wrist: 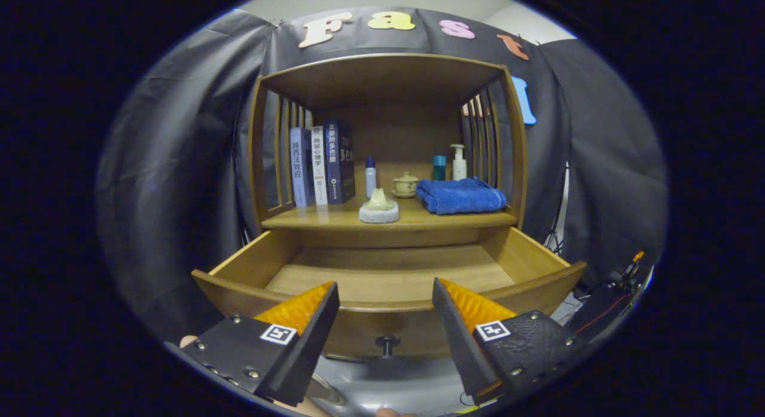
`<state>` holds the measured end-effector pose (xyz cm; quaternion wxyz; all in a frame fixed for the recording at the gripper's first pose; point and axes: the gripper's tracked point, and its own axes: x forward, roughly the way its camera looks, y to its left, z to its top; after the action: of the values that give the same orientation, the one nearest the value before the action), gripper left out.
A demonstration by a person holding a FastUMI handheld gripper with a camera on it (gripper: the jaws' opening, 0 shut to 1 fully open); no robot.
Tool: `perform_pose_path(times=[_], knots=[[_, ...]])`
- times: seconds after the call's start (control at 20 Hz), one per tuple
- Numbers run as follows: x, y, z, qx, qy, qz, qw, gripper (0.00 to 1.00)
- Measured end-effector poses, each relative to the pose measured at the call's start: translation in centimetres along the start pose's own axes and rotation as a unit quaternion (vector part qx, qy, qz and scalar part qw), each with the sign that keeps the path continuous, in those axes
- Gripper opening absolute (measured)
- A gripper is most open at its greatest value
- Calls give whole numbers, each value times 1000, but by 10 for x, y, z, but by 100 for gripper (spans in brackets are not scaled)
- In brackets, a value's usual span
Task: Pull open the drawer, take out the items inside it, and place them on the countertop above the cabinet.
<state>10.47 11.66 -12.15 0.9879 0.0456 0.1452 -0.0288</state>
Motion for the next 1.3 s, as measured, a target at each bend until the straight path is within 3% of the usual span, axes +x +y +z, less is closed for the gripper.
perform_pose_path(times=[0.45,1.3], knots=[[2,3,-19,-51,4,-15,999,94],[15,5,-11,-50,-3,-16,999,95]])
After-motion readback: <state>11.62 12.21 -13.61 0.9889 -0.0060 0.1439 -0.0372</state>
